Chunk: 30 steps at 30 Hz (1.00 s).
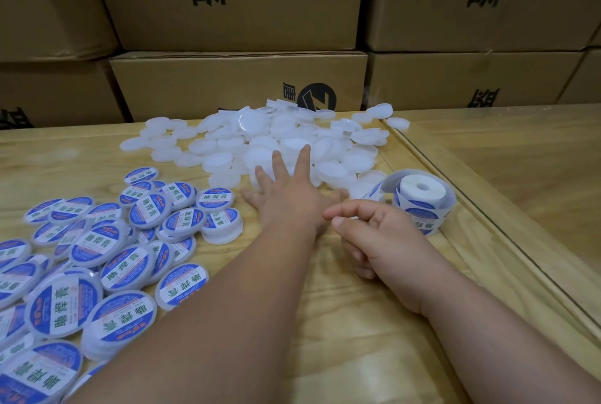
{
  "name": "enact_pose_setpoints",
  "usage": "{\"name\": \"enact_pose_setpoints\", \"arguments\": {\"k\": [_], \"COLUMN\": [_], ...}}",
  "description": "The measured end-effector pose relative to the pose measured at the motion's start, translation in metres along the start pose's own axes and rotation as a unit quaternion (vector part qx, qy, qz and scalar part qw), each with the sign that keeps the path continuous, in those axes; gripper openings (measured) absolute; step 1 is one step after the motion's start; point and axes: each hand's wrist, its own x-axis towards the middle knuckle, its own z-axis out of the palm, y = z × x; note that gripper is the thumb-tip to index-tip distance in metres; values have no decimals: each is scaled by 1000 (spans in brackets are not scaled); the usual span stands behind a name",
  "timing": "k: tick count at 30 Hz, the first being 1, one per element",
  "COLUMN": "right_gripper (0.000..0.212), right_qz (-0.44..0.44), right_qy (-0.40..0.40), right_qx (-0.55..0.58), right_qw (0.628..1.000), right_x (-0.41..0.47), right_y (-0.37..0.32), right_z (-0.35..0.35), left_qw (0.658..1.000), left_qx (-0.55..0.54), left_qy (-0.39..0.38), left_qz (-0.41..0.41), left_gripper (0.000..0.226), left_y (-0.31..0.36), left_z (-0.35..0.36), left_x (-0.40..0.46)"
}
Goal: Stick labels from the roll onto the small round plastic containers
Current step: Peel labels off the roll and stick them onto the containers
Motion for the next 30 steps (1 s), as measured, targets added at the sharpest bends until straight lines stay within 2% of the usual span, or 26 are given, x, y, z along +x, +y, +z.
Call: {"name": "enact_pose_setpoints", "arguments": {"k": [5, 8, 11, 14, 17, 22, 26, 30], "right_gripper": [14, 15, 22, 21, 12, 34, 7, 7], "right_qz": [-1, -11, -67, -133, -133, -36, -31, -36], "right_qy": [7, 28, 145, 291, 357, 317, 290, 315], "right_qx": [2, 7, 7, -41, -130, -288, -307, -284], "right_qw": [1000, 1000, 987, 947, 916, 903, 906, 905], "right_x": [0, -2, -5, -8, -9, -6, -8, -10], "right_y": [1, 2, 2, 3, 4, 6, 9, 10], "right_z": [-1, -1, -4, -14, -21, -16, -18, -18], "left_qw": [996, 995, 995, 992, 987, 983, 983, 983], "left_qx": [1, -10, -22, -15, -30, -56, -86, -92], "left_qy": [75, 83, 80, 98, 122, 128, 111, 105], "left_qz": [39, 53, 58, 76, 98, 118, 123, 117], "left_gripper": [60, 53, 49, 47, 50, 53, 52, 46], "left_y": [1, 0, -1, -2, -6, -18, -25, -32], "left_z": [3, 3, 1, 2, 5, 1, -7, -11], "left_x": [0, -5, -11, -24, -44, -79, -102, -126]}}
